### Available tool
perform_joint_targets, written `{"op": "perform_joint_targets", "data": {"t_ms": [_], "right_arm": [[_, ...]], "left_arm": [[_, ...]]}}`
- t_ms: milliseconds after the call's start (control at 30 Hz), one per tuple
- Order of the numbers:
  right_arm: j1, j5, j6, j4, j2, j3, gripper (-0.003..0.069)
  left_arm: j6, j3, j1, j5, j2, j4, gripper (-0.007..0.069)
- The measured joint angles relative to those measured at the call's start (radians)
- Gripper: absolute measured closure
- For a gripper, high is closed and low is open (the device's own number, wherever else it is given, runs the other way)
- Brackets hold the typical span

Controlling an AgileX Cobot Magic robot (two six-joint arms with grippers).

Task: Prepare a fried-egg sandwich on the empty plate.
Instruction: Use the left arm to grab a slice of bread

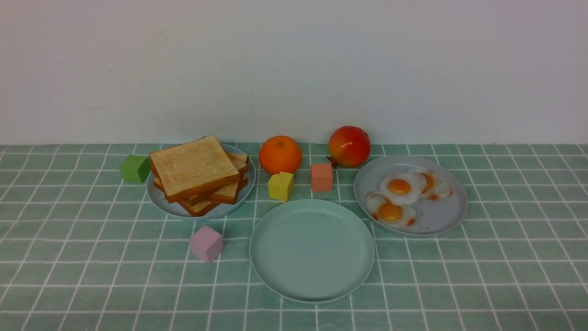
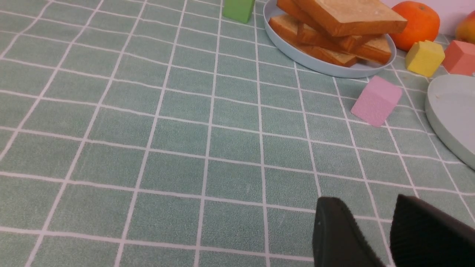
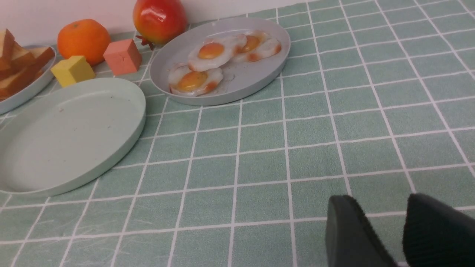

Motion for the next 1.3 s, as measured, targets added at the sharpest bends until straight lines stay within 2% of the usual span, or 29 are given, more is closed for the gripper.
{"op": "perform_joint_targets", "data": {"t_ms": [133,233,267,300,333,500,600,767,933,1067,1200,1300], "right_arm": [[0.000,0.000,0.000,-0.001,0.000,0.000,0.0416],[0.000,0.000,0.000,-0.001,0.000,0.000,0.0416],[0.000,0.000,0.000,-0.001,0.000,0.000,0.0416],[0.000,0.000,0.000,-0.001,0.000,0.000,0.0416],[0.000,0.000,0.000,-0.001,0.000,0.000,0.0416],[0.000,0.000,0.000,0.000,0.000,0.000,0.0416],[0.000,0.000,0.000,0.000,0.000,0.000,0.0416],[0.000,0.000,0.000,0.000,0.000,0.000,0.0416],[0.000,0.000,0.000,-0.001,0.000,0.000,0.0416],[0.000,0.000,0.000,-0.001,0.000,0.000,0.0416],[0.000,-0.011,-0.006,-0.015,0.000,0.000,0.0416],[0.000,-0.024,-0.006,-0.019,0.000,0.001,0.0416]], "left_arm": [[-0.001,0.000,0.000,-0.009,0.000,-0.002,0.0386],[-0.032,0.000,0.000,-0.053,0.000,-0.049,0.0386],[-0.085,0.000,0.000,-0.107,0.000,-0.148,0.0386],[-0.100,0.000,0.000,-0.113,0.000,-0.160,0.0386],[-0.154,0.000,0.000,-0.166,0.000,-0.272,0.0386],[-0.203,0.000,0.000,-0.306,0.000,-0.483,0.0386],[-0.203,-0.016,0.000,-0.326,0.000,-0.530,0.0391],[-0.102,-0.197,0.000,-0.116,0.093,-0.489,0.0494],[0.065,-0.468,0.000,0.210,0.443,-0.392,0.0634],[0.160,-0.660,0.000,0.385,0.689,-0.357,0.0638],[0.194,-0.762,-0.016,0.424,0.830,-0.346,0.0638],[0.237,-0.815,-0.088,0.449,0.916,-0.328,0.0638]]}}
